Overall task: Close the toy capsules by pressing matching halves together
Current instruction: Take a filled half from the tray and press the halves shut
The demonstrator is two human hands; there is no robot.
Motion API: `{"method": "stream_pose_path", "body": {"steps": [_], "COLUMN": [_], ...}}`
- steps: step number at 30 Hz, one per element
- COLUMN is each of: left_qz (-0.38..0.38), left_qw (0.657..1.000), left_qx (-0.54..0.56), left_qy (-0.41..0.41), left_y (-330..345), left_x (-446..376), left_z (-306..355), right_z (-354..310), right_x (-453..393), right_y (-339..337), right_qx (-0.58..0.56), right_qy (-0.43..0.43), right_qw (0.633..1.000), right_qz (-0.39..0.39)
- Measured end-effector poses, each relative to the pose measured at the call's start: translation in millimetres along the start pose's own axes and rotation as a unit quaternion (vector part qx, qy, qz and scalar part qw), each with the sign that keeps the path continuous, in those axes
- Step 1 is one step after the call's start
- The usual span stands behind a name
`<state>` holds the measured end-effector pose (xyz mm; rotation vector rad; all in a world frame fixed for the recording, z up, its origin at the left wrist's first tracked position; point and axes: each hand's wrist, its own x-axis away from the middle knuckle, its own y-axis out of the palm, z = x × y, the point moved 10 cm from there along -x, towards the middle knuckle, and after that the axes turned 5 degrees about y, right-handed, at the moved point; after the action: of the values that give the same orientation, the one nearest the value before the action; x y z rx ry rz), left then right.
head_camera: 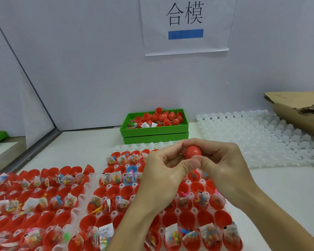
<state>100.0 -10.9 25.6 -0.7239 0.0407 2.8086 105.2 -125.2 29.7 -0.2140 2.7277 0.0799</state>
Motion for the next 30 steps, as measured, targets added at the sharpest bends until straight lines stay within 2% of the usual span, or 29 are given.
{"method": "stream_pose_path", "body": {"steps": [2,4,6,12,17,20,25,30], "left_qz": [-0.001,0.008,0.027,0.007,0.026,0.041,0.077,0.104], "left_qw": [1.000,0.999,0.999,0.995,0.993,0.993,0.976,0.958], "left_qx": [-0.007,-0.008,-0.014,-0.056,-0.081,-0.087,-0.186,-0.256], "left_qy": [0.016,0.034,0.046,0.085,0.079,0.070,0.077,0.080], "left_y": [0,-3,-8,-1,-6,-8,-17,-24], "left_x": [-1,-1,-2,0,0,0,-1,2], "left_z": [6,10,12,18,18,16,14,11], "right_z": [6,12,13,14,15,24,31,23], "right_x": [-2,-3,-1,4,7,6,-2,-1], "right_y": [2,10,17,27,35,35,5,-6], "right_qx": [-0.091,-0.208,-0.268,-0.312,-0.335,-0.288,-0.104,0.018], "right_qy": [0.042,0.093,0.120,0.155,0.171,0.184,0.157,0.106], "right_qw": [0.994,0.971,0.950,0.926,0.911,0.927,0.982,0.994], "right_qz": [-0.030,-0.073,-0.103,-0.146,-0.171,-0.151,-0.002,0.036]}}
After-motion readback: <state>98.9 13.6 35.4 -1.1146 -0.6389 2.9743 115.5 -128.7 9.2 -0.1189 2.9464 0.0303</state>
